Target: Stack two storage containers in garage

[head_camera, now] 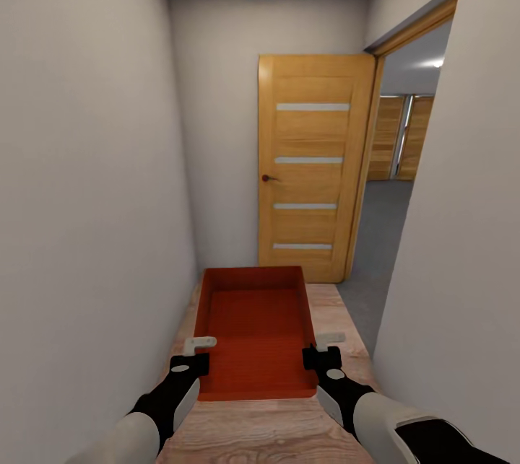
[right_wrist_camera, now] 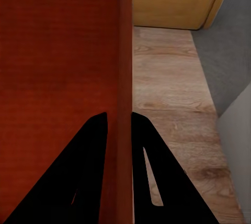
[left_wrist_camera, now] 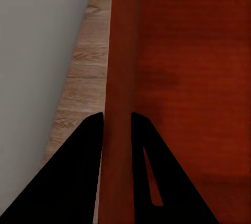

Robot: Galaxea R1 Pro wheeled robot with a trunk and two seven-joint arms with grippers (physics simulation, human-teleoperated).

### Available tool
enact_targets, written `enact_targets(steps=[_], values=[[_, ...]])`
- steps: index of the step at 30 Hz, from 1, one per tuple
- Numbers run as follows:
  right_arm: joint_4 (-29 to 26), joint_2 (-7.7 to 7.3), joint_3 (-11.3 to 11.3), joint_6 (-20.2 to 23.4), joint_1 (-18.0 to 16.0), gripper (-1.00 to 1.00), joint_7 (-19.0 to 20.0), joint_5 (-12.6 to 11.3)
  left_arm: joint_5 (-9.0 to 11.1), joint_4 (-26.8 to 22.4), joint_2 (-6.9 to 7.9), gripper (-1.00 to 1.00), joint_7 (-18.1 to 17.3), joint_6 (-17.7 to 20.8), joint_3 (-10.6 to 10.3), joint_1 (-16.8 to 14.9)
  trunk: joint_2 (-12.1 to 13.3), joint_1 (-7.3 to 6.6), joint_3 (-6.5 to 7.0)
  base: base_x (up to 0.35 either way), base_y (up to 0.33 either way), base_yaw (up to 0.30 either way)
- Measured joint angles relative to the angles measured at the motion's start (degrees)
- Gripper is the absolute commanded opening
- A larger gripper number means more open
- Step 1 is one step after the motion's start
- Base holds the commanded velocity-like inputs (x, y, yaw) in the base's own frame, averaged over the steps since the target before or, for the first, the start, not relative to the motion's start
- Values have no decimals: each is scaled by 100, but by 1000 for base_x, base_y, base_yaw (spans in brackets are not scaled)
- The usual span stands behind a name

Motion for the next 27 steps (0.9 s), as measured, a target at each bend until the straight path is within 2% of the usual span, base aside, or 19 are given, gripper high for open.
enact_targets(steps=[27], values=[[0,1,0,0,0,-100,-1,-1,0,-3,0,-100,1,4,-1,0,0,0,0,322,0,0]])
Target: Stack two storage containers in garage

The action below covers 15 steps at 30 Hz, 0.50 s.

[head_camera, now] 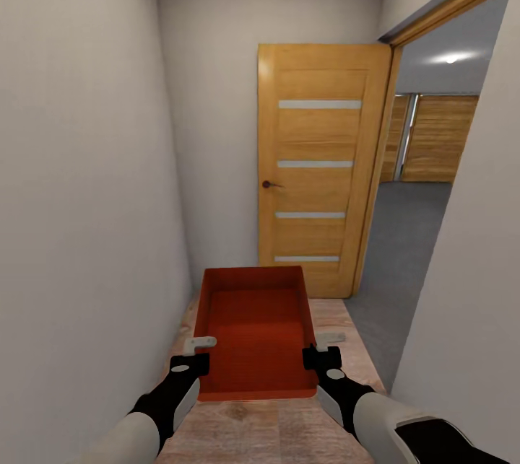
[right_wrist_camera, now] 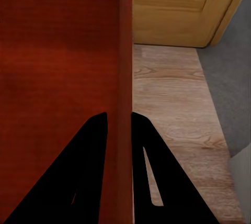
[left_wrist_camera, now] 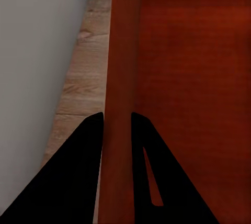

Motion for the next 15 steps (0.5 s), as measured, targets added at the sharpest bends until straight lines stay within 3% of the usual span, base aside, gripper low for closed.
enact_targets(steps=[15], values=[[-1,-6,-12,2,0,-100,16,5,0,1,-3,-100,-1,4,2,0,-1,0,0,322,0,-19]])
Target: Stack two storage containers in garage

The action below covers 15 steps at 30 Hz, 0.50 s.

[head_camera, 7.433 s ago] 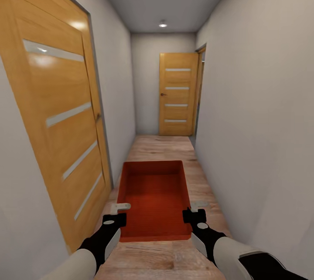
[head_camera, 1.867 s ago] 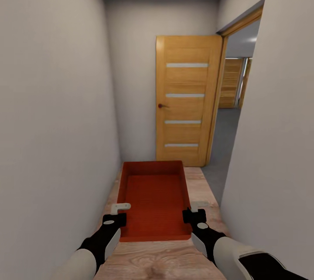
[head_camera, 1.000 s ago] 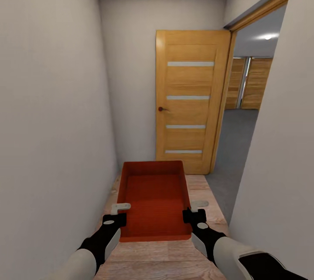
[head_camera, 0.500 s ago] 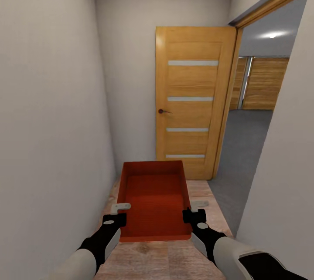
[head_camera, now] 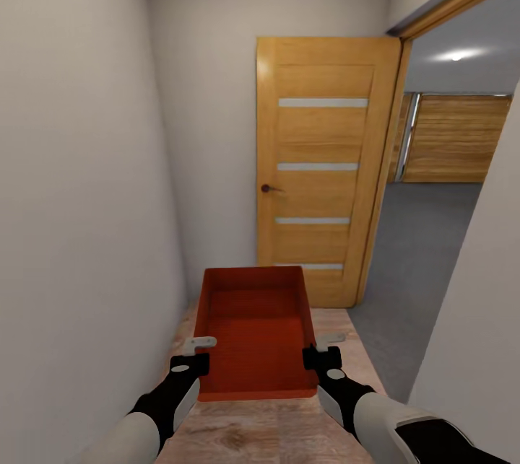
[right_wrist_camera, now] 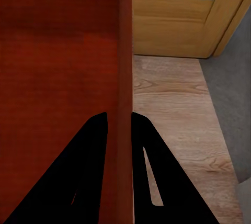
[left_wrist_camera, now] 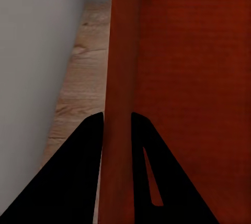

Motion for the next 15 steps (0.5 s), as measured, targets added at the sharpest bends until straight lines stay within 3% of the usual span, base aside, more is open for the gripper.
enact_targets(steps=[6,15], values=[[-1,6,21,-2,1,-100,-21,-9,0,3,2,-100,1,-6,-3,-2,1,0,0,322,95,-257],[-1,6,19,-2,1,-100,-22,-7,7,2,1,-100,9,-5,-9,-2,1,0,0,314,177,-280]])
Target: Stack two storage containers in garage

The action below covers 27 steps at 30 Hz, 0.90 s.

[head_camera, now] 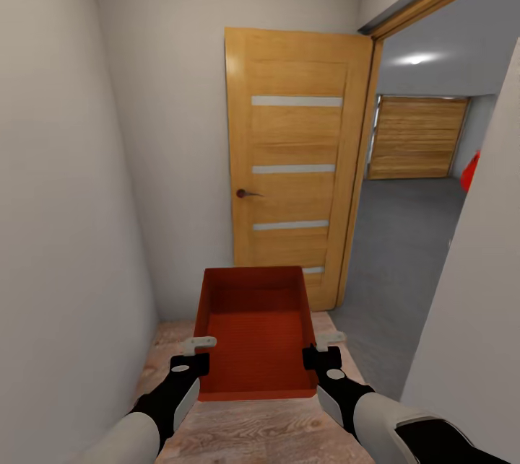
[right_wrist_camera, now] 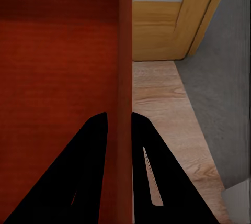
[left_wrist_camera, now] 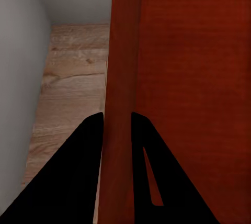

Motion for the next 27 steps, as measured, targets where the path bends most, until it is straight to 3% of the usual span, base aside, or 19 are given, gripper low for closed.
enact_targets(steps=[27], values=[[0,1,4,1,0,-100,-10,3,0,0,-5,-100,15,-1,-4,0,0,0,0,304,211,-282]])
